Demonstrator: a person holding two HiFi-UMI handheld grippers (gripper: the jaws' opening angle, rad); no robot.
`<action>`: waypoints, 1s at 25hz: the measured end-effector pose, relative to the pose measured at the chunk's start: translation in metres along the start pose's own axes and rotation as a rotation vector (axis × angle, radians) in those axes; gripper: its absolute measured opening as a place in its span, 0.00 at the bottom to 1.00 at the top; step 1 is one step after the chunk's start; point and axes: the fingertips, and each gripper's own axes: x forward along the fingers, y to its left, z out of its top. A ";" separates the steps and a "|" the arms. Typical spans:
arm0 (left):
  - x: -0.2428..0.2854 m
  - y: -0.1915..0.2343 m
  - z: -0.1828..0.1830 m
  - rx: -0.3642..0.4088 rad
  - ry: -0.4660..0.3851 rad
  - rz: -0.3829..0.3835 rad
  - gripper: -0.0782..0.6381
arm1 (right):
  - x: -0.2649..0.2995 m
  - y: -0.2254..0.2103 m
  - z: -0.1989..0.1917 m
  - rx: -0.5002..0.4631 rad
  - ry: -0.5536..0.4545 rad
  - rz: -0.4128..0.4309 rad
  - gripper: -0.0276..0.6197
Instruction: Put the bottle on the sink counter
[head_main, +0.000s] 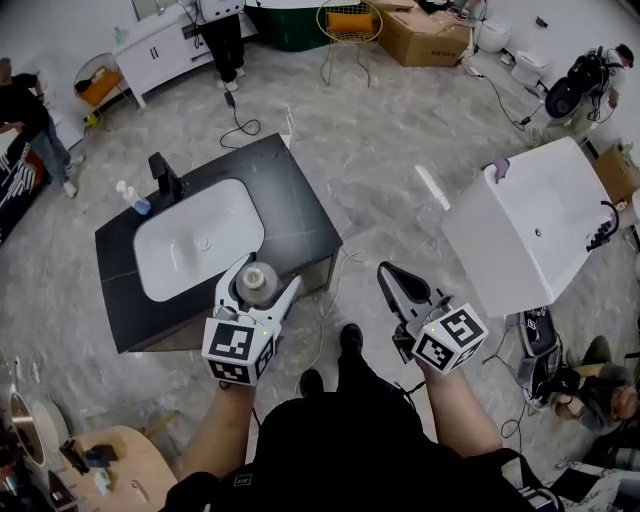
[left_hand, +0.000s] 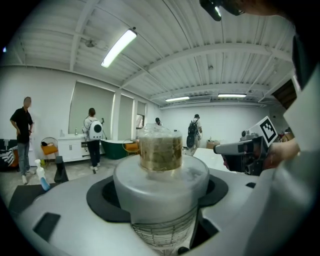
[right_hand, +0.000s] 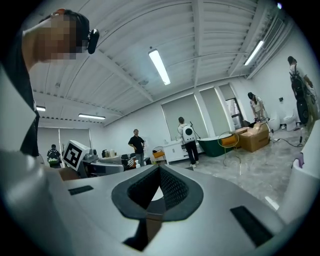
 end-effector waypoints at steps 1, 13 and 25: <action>0.009 0.003 0.001 -0.011 0.003 0.009 0.60 | 0.007 -0.010 0.001 0.002 0.005 0.008 0.06; 0.113 0.007 0.031 -0.030 0.002 0.101 0.60 | 0.070 -0.110 0.011 -0.012 0.060 0.153 0.06; 0.119 0.029 0.011 -0.029 -0.010 0.056 0.60 | 0.098 -0.092 0.002 -0.019 0.109 0.116 0.06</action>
